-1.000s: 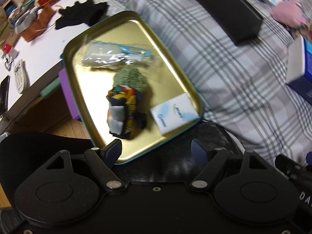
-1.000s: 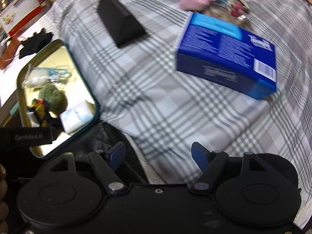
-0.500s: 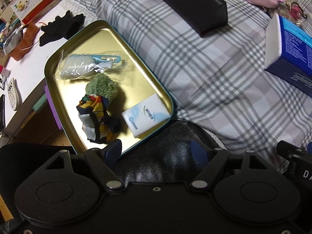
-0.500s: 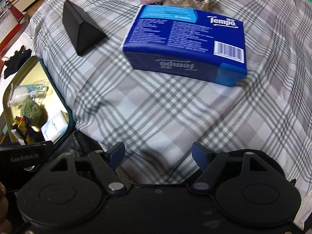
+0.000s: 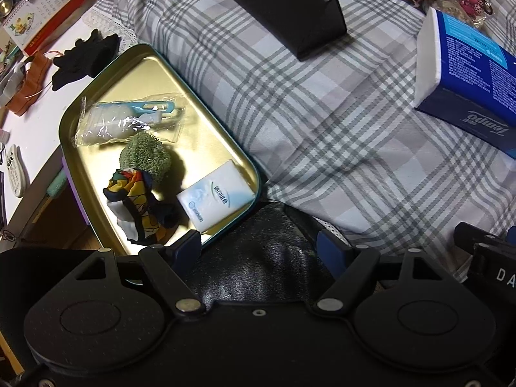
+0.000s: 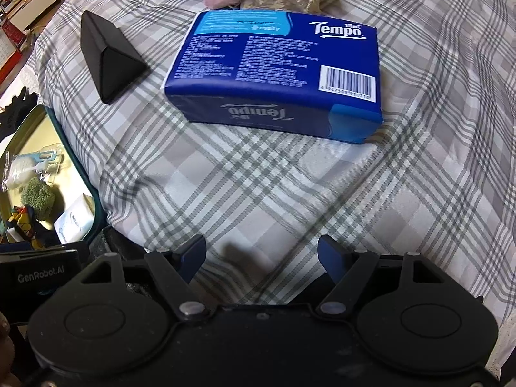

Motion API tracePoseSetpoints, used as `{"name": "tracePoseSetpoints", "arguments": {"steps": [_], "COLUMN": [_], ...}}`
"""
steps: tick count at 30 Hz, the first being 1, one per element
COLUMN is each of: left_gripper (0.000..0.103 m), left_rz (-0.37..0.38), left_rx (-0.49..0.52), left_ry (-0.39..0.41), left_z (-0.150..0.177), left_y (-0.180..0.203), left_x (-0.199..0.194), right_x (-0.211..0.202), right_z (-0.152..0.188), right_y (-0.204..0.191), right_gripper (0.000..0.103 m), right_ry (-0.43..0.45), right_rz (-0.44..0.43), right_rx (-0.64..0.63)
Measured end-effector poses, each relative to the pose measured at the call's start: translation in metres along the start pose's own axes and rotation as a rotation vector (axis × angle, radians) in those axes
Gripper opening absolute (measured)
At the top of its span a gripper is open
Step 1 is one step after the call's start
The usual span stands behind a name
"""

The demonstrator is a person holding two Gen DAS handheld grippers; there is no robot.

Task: Organize soft objects
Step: 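Withdraw both tools from the tray, then move both tools toward the pink pouch and remaining items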

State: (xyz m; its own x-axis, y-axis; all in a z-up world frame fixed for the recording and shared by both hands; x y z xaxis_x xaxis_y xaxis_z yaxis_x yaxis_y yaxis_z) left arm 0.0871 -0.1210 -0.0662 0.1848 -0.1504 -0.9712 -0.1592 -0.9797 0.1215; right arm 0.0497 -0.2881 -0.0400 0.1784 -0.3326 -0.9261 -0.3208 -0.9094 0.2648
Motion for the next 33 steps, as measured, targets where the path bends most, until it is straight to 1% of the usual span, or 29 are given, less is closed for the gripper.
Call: {"name": "tracePoseSetpoints", "arguments": {"steps": [6,9,13,17,22,25,28,29,33], "left_gripper": [0.075,0.075,0.075,0.075,0.075,0.076,0.077,0.08,0.08], "left_rz": [0.001,0.005,0.01,0.015,0.041,0.055,0.051,0.052,0.05], "left_rx": [0.027,0.051,0.098,0.127,0.143,0.144,0.149,0.153,0.167], "left_ry": [-0.001,0.006,0.027,0.058,0.093,0.109,0.133,0.138,0.142], "left_z": [-0.004,-0.006,-0.014,-0.029,-0.058,-0.08,-0.106,-0.115,-0.147], "left_y": [0.009,0.015,0.024,0.031,0.042,0.048,0.053,0.056,0.065], "left_x": [0.001,-0.001,-0.006,-0.015,-0.026,-0.032,-0.035,-0.035,-0.03], "right_x": [0.0,-0.002,-0.008,-0.019,-0.031,-0.033,-0.032,-0.029,-0.012], "right_z": [-0.002,-0.005,-0.013,-0.027,-0.061,-0.088,-0.119,-0.13,-0.175], "right_y": [0.008,0.019,0.044,0.079,0.12,0.134,0.139,0.14,0.135], "right_gripper": [0.075,0.076,0.076,0.077,0.078,0.078,0.078,0.078,0.078], "right_ry": [-0.004,0.002,0.022,0.059,0.126,0.155,0.197,0.208,0.218], "right_rz": [-0.003,0.002,0.021,0.047,0.072,0.054,0.07,0.077,0.06], "right_rx": [0.023,0.033,0.066,0.121,0.194,0.23,0.244,0.245,0.243]}}
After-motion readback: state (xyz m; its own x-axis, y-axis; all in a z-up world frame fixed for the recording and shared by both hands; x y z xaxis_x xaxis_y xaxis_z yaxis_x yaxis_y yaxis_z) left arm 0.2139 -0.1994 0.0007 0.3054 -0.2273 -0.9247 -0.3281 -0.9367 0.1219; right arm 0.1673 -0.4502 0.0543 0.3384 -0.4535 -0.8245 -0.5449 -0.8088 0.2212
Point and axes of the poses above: each gripper's, at about its wrist camera, not at the fingertips, and x roughly the way its jaws point, y to its right, z to its underside, the point moved 9 cm from there along x, roughly the way its jaws point, and after that the axes turned 12 degrees about z, right-handed, at the moved point
